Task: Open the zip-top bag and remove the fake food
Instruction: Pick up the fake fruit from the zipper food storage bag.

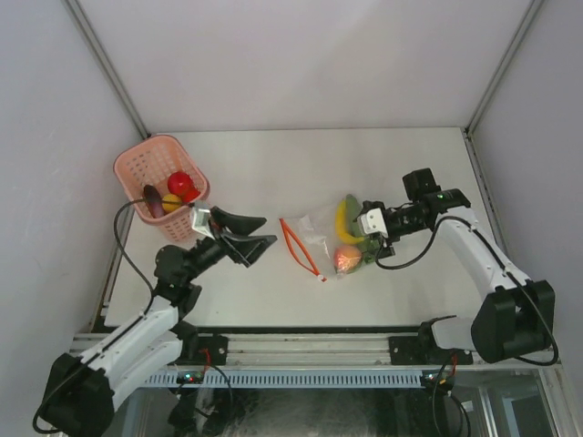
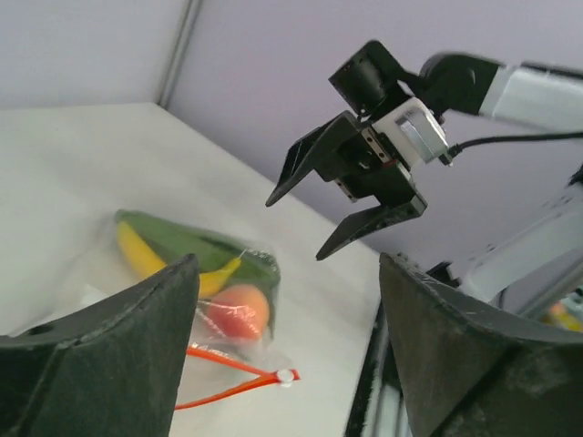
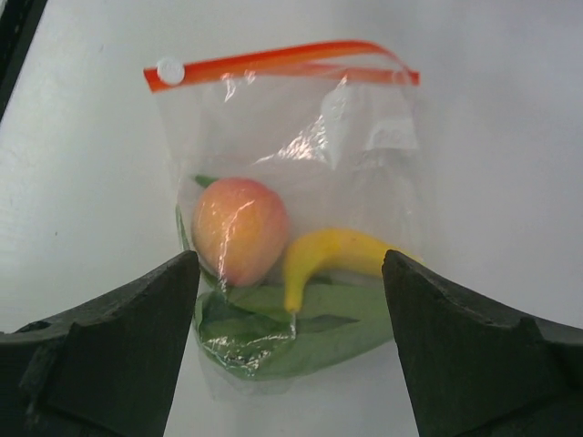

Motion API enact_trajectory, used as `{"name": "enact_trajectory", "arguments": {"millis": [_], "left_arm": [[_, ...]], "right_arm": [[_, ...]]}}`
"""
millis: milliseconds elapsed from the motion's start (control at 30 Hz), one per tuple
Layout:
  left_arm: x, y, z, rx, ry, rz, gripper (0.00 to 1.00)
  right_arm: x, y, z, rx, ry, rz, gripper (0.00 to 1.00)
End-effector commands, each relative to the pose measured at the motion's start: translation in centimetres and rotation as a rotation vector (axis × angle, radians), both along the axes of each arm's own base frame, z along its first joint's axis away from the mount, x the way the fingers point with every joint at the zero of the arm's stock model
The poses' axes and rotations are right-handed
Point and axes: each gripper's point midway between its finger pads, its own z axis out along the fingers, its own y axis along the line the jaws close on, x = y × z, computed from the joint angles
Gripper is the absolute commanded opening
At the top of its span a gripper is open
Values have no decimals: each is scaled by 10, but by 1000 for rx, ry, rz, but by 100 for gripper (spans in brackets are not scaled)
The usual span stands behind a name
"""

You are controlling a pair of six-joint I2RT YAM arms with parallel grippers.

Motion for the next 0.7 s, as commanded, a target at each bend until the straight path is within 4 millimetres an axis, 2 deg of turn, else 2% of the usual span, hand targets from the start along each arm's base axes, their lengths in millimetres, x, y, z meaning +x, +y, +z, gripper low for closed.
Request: {"name": "enact_trajectory", "arguments": {"millis": [0, 133, 233, 367, 433, 567, 667], "left_arm": [[17, 3, -57, 343, -117, 261, 76], [24, 2, -105, 488, -29, 309, 42], [24, -4, -138, 579, 38, 285, 28], [23, -18, -171, 638, 103, 223, 25], [24, -26, -178, 627, 118, 199, 25], [35, -50, -183, 605, 114, 153, 25], [48, -66, -180, 597, 87, 140, 26]], "right_arm": [[0, -9, -30, -113, -36, 72, 79], [8, -11, -64, -218, -25, 53, 74], [14, -13, -86, -292, 6, 33, 65], [21, -13, -103, -346, 22, 10, 55], [23, -10, -107, -360, 10, 8, 52], [23, -2, -115, -383, 1, 16, 46], [22, 0, -125, -412, 15, 21, 36]]}}
